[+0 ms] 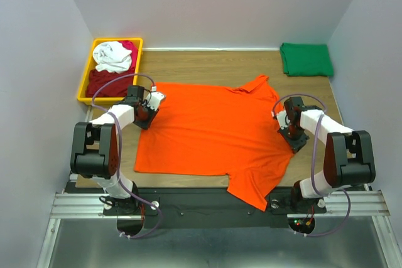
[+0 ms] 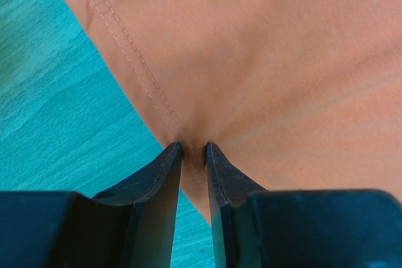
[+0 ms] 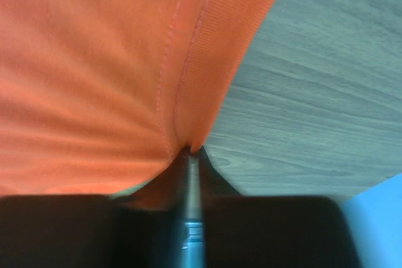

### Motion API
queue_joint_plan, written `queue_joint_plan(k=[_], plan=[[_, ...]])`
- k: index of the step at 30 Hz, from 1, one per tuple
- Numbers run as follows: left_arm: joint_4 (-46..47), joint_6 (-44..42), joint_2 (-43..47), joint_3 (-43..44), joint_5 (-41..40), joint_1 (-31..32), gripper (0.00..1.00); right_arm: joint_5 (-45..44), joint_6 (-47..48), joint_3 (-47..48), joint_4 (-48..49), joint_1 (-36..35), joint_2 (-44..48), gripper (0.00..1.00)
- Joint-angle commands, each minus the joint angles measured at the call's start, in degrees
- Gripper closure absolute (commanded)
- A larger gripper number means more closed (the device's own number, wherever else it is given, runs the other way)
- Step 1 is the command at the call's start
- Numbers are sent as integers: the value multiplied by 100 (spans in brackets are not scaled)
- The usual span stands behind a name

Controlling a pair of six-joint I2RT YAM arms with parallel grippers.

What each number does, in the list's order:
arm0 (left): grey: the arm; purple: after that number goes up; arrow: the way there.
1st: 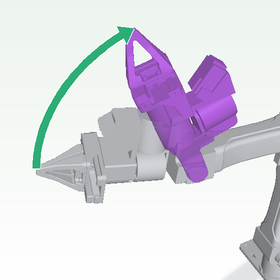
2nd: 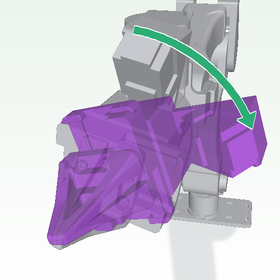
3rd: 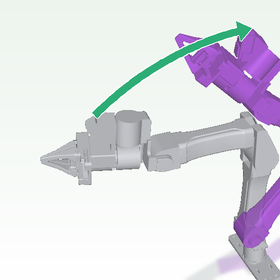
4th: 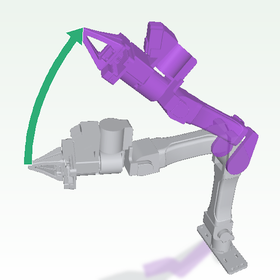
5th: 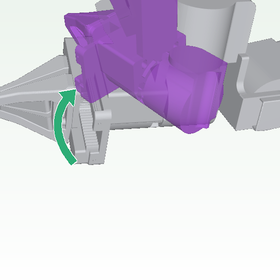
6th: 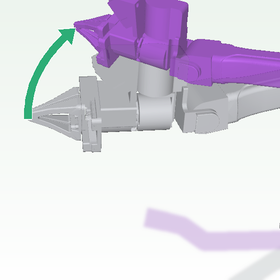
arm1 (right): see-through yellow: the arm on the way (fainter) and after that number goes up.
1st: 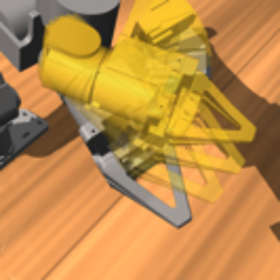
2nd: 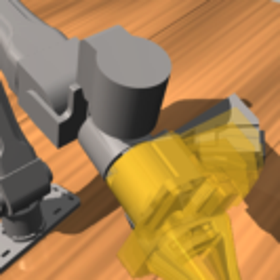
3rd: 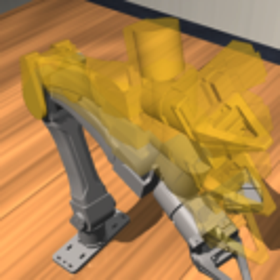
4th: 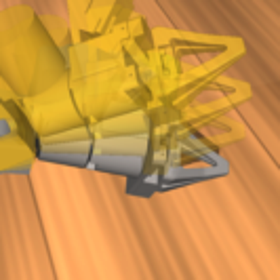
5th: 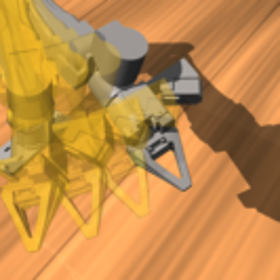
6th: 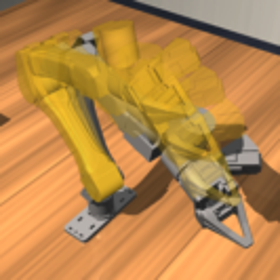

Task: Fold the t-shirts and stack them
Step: Fold the tshirt

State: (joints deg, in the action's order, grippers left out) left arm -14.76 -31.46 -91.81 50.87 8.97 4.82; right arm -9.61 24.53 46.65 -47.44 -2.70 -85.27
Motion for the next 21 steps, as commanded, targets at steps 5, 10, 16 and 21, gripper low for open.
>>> queue_joint_plan(k=[5,10,16,21], plan=[[-668,-9,936,158,491,-16,52,387,-45,1281,130,6,336,43],[-519,192,859,651,684,-16,52,1433,-351,2171,182,6,-154,47],[-334,395,261,942,834,-16,52,1962,-713,2682,489,15,-1052,56],[-150,579,-30,732,834,-25,53,1814,-906,2840,1007,6,-1851,60]])
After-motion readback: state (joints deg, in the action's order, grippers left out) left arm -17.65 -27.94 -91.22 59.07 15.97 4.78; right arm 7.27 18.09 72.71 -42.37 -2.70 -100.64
